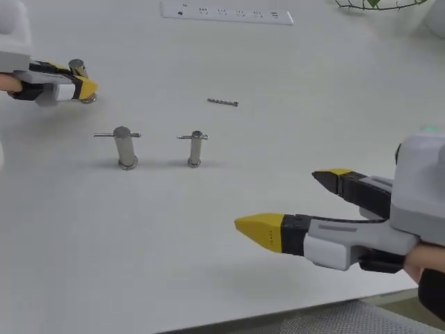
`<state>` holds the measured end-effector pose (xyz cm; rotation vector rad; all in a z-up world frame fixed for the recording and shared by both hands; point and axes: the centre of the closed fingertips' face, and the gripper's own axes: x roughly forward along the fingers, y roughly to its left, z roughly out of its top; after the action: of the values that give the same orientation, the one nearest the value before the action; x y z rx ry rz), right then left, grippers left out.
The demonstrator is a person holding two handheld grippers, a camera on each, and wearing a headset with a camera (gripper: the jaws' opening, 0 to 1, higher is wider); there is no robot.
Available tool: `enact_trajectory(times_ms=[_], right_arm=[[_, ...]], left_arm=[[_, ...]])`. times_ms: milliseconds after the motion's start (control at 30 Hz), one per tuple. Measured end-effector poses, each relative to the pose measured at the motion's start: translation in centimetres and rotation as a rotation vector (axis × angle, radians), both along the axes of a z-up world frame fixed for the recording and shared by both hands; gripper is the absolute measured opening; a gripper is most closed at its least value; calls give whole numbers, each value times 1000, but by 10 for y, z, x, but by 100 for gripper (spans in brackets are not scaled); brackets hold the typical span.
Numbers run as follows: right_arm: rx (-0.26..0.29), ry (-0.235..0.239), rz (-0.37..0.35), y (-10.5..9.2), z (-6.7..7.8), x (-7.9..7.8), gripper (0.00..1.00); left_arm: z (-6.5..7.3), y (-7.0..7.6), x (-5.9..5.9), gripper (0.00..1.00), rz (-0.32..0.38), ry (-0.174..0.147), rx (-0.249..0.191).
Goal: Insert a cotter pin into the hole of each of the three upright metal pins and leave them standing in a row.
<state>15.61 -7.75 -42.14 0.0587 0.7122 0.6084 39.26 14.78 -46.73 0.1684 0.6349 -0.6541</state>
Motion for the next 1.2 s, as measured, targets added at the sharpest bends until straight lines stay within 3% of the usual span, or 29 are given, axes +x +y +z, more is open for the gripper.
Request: enact_trajectory(times_ms=[200,300,600,867,1000,1133,1200], right_arm=[[2,8,7,3,-1,0,87],[3,9,9,4,-2,0,87],[10,5,13,6,-1,0,86],[16,-12,32,11,4,1,86],[19,-18,45,14,6,1,86],[22,-25,65,19,7,0,86],[24,-30,76,22,8,0,86]], left_arm=[[0,-9,-6,10,-41,-6,8],[-3,-7,-5,10,-54,-19,51],[-2,1,-7,9,-41,-33,68],[18,8,-21,9,-23,-45,39],[32,10,-33,9,-18,-62,22],[35,17,-43,9,-14,-64,17],[41,15,-54,9,-11,-68,20]])
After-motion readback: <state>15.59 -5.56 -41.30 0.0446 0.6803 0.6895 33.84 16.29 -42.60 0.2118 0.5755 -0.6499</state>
